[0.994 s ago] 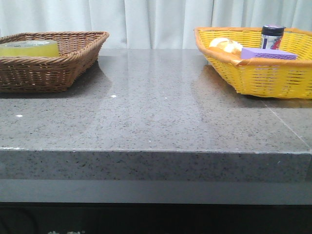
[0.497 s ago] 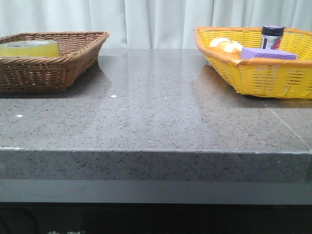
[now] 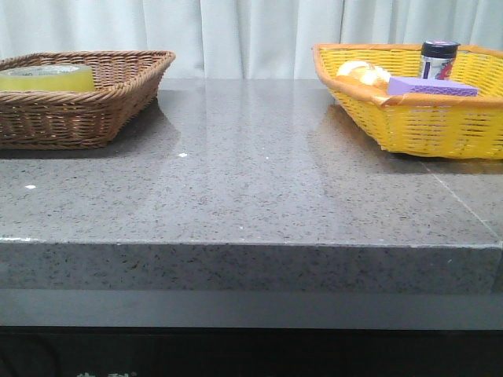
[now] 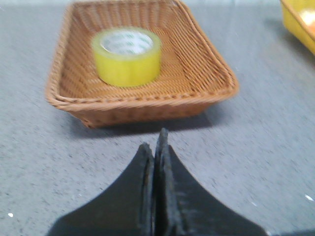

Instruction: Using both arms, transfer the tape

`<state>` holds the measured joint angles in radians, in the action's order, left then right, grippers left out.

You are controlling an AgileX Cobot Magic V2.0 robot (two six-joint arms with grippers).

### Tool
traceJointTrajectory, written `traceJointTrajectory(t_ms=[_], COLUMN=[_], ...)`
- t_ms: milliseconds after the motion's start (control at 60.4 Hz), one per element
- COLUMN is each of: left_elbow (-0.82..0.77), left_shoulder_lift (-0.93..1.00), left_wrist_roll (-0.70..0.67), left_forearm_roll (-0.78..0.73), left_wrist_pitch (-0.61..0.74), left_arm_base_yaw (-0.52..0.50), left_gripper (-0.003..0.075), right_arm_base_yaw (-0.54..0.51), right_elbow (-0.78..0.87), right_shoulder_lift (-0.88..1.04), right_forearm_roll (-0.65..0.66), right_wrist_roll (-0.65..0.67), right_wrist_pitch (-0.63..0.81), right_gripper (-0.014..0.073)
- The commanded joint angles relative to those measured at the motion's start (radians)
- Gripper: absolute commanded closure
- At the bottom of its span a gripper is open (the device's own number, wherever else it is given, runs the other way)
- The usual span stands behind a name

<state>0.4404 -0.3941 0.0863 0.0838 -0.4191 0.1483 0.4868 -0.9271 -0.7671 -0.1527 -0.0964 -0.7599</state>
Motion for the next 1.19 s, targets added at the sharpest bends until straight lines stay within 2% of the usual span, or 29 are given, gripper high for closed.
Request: traceJointTrajectory(t_ms=[0, 99, 414, 464, 1176], left_elbow=[-0.067, -0.202, -0.455, -0.447, -0.451], left_shoulder_lift=[0.075, 0.193, 0.422, 0.417, 0.415], left_wrist_roll=[-0.009, -0.009, -0.009, -0.009, -0.009], left_forearm_roll=[0.011, 0.011, 0.011, 0.011, 0.011], left_wrist_pitch=[0.219, 0.363, 0.515, 0.48, 0.497], left_arm_base_yaw=[-0.024, -0.036, -0.081, -0.081, -0.081], left_gripper=[0.0741, 0.0741, 0.0741, 0.0741, 0.0741], right_arm_base_yaw=[-0.004, -0.004, -0.004, -0.004, -0.004], right_elbow=[-0.023, -0.023, -0.023, -0.023, -0.023], right_shoulder_lift=[0.003, 0.003, 0.003, 0.003, 0.003], right_forearm_roll=[-0.007, -0.007, -0.007, -0.007, -0.007], right_wrist_roll=[-0.011, -0.011, -0.011, -0.011, -0.011], right_wrist_pitch=[0.063, 0.063, 0.063, 0.059, 0.057], right_gripper=[0.0661, 0.0661, 0.0661, 0.0661, 0.0661])
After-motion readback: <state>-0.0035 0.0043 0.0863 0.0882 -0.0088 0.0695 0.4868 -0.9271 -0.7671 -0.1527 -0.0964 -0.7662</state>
